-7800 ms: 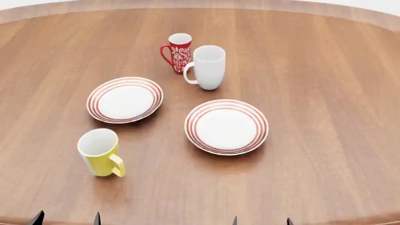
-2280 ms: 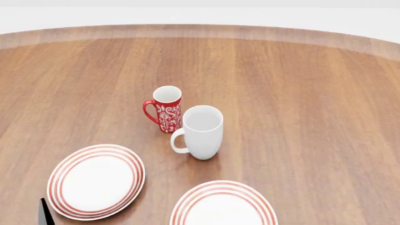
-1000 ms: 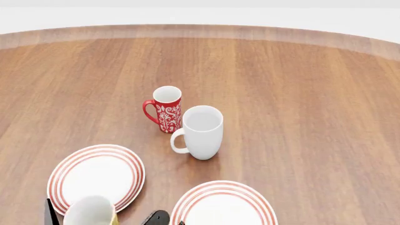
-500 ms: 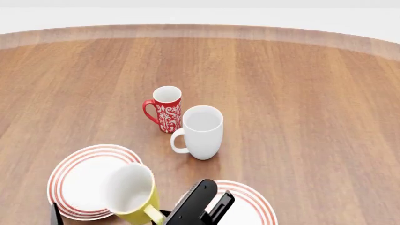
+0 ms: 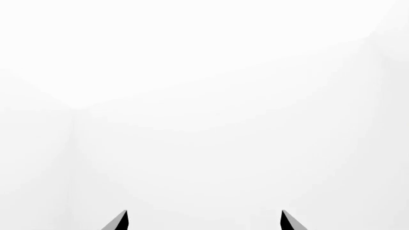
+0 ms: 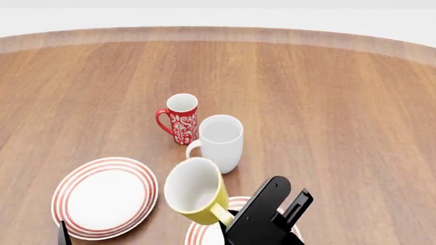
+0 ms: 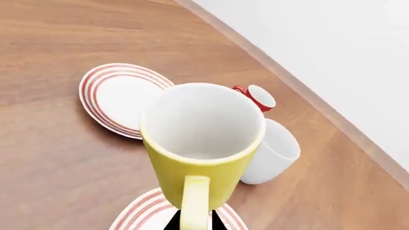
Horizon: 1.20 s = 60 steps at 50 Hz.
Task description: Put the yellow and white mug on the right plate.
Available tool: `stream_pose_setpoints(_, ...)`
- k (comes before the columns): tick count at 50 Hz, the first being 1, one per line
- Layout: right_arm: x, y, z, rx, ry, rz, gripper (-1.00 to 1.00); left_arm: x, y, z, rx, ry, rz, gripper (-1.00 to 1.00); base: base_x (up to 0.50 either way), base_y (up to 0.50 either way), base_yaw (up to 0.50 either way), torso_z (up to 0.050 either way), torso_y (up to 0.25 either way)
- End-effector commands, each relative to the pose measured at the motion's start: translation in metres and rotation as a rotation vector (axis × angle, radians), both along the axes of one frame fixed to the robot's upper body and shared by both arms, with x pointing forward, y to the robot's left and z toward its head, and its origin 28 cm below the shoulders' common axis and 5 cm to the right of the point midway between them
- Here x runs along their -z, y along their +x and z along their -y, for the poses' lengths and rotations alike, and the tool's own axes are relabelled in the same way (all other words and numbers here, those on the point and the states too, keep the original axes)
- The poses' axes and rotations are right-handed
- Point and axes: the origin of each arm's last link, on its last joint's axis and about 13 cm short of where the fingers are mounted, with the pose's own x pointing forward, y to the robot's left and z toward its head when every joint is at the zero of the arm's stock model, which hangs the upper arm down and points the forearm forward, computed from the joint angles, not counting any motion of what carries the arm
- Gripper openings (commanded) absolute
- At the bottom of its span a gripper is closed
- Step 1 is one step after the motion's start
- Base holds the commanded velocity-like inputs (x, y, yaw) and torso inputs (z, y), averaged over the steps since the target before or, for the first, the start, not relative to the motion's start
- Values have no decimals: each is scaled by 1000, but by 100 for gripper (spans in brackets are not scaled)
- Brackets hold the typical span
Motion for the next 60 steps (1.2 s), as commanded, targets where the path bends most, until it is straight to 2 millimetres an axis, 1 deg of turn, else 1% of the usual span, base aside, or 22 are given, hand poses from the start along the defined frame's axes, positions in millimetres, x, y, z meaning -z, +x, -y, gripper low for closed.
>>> stream_pose_setpoints(1,-20,6,21,58,-41,43,-100,-3,1,0,-10,10,10,100,0,0,0,0,0)
stream_pose_setpoints(5,-20,6,21,58,-41,43,-100,-3,1,0,-10,10,10,100,0,0,0,0,0)
stream_pose_setpoints(6,-20,0,32,79,-78,-31,-100,-2,0,0,-5,13,8,100,0,0,0,0,0)
stream_pose_setpoints(17,-20,0,32,79,-78,-31,-100,-2,0,0,-5,13,8,100,0,0,0,0,0)
stream_pose_setpoints(18,-13,-7,35,73,-84,-95,-100,-1,-1,1,2,19,5,100,0,0,0,0,0)
stream_pose_setpoints(27,-13,-7,35,73,-84,-95,-100,-1,-1,1,2,19,5,100,0,0,0,0,0)
stream_pose_setpoints(28,-20,-1,41,48,-117,-136,-100,0,-1,2,10,28,0,100,0,0,0,0,0)
stream_pose_setpoints(29,-21,0,41,43,-119,-137,-100,0,-1,2,10,28,0,100,0,0,0,0,0)
stream_pose_setpoints(37,-21,0,41,43,-119,-137,-100,0,-1,2,10,28,0,100,0,0,0,0,0)
stream_pose_setpoints(38,-21,1,38,27,-126,-134,-100,0,-1,2,11,29,-1,100,0,0,0,0,0)
stream_pose_setpoints(39,-17,6,35,8,-142,-133,-100,1,-1,2,12,30,-2,100,0,0,0,0,0)
stream_pose_setpoints(44,-17,9,32,-8,-154,-136,-100,2,-1,2,14,32,-3,100,0,0,0,0,2)
stream_pose_setpoints(47,-16,10,31,-11,-156,-137,-100,2,-1,2,14,32,-2,100,0,0,0,0,0)
stream_pose_setpoints(50,-16,18,31,-2,-153,-124,-100,2,-1,2,16,34,-3,100,0,0,0,0,0)
stream_pose_setpoints(60,-13,26,31,10,-164,-133,-100,1,-2,2,17,35,-4,100,0,0,0,0,0)
